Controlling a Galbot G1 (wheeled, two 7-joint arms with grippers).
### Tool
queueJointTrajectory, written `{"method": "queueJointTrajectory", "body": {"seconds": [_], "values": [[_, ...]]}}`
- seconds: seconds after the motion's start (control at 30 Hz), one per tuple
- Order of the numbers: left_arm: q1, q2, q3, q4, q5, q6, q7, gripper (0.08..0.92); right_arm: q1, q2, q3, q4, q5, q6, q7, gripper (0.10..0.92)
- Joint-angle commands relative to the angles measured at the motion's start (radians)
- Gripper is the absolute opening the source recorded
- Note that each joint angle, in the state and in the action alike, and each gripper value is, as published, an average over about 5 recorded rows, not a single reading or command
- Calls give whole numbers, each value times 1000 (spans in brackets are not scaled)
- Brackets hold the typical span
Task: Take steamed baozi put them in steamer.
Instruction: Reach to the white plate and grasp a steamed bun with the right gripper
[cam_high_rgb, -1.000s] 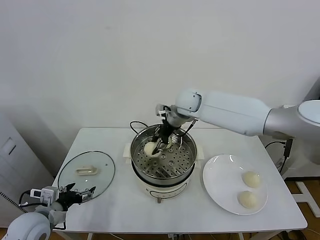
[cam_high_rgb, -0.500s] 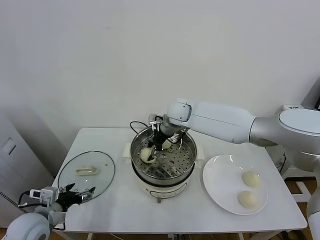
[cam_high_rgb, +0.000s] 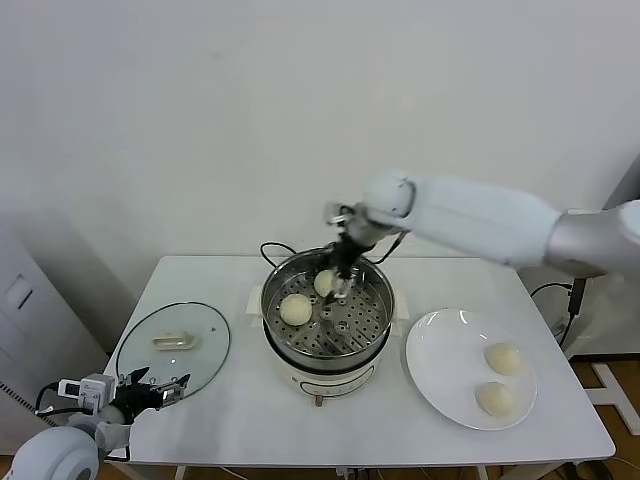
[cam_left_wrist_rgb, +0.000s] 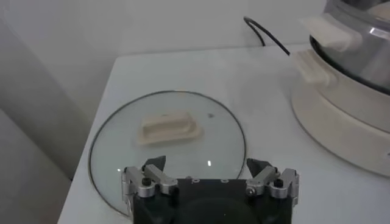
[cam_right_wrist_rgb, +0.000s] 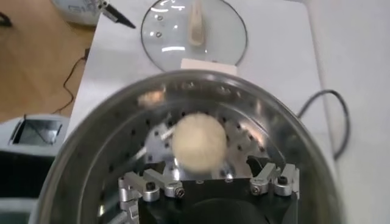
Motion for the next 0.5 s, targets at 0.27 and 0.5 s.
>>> {"method": "queueJointTrajectory", "body": {"seconds": [0.27, 0.5], "values": [[4, 1, -6, -10, 1, 2, -4, 823, 56, -492, -98, 105, -260, 231, -222, 823], [2, -1, -4, -11, 1, 4, -5, 823, -137, -547, 29, 89, -402, 285, -232, 823]]}}
